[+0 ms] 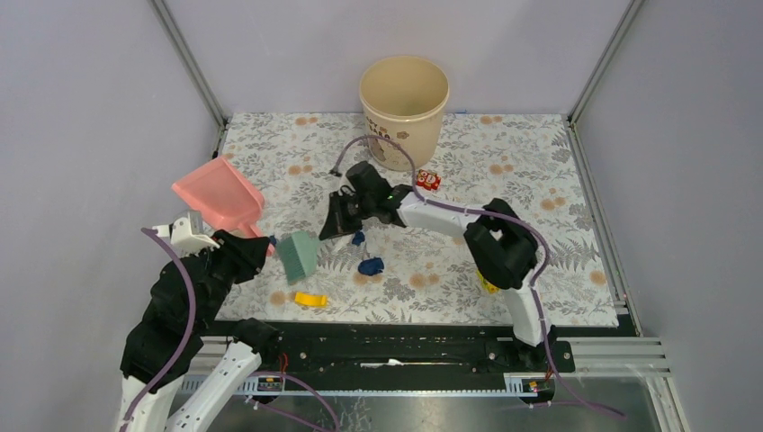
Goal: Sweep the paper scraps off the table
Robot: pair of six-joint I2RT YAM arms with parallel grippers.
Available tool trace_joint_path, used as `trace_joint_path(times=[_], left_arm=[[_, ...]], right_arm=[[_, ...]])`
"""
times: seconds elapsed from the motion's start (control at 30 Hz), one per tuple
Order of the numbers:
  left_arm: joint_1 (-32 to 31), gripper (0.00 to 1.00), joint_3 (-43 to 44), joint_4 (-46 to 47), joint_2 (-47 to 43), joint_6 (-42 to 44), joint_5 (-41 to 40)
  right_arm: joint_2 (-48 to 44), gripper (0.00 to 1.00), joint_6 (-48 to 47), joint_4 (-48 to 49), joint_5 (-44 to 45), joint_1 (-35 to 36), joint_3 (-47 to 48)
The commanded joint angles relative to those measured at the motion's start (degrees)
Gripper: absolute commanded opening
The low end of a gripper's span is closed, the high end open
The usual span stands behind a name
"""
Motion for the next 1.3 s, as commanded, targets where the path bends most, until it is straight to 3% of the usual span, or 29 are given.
trace_joint_path(times=[0.0, 0.27, 0.43, 0.47, 0.5, 0.53, 0.57, 0.6, 1.1, 1.27], left_arm=[[0.16, 0.00, 3.80, -0.39, 1.95, 1.45, 1.23], [0.17, 0.00, 4.14, -0.88, 2.72, 1.87, 2.95], [0.19, 0.00, 4.81, -1.09, 4.02, 2.08, 3.43], [0.18, 0.00, 4.76, -0.96, 4.05, 2.03, 3.48], [0.17, 0.00, 4.73, -0.73, 4.04, 1.94, 3.53], [0.19, 0.00, 4.62, -0.55, 3.98, 1.72, 3.65], [0.17, 0.00, 4.63, -0.45, 3.96, 1.51, 3.78], [0.18, 0.00, 4.65, -0.44, 3.88, 1.33, 3.86], [0.19, 0.00, 4.42, -0.49, 3.43, -0.13, 6.00], [0.21, 0.00, 3.30, -0.49, 3.40, -0.24, 6.33]], right_arm=[[-11.19, 0.00, 0.20, 1.67, -0.97, -4.41, -6.43], [-24.29, 0.00, 0.20, 1.67, -0.97, -12.25, -19.02], [-27.89, 0.00, 0.20, 1.67, -0.97, -13.29, -20.44], [-27.73, 0.00, -7.12, 1.67, -0.97, -12.52, -19.61], [-27.35, 0.00, -3.73, 1.67, 13.11, -11.68, -18.51], [-26.73, 0.24, -3.44, -2.81, 12.32, -10.85, -17.22], [-25.83, 0.02, -3.26, -2.91, 11.88, -10.20, -15.94], [-24.87, 0.00, -2.91, -2.39, 11.10, -9.58, -14.64], [0.48, 0.00, 10.42, 9.46, 0.75, 0.52, 7.53], [8.71, 0.00, 12.23, 6.36, 5.61, 2.15, 17.00]])
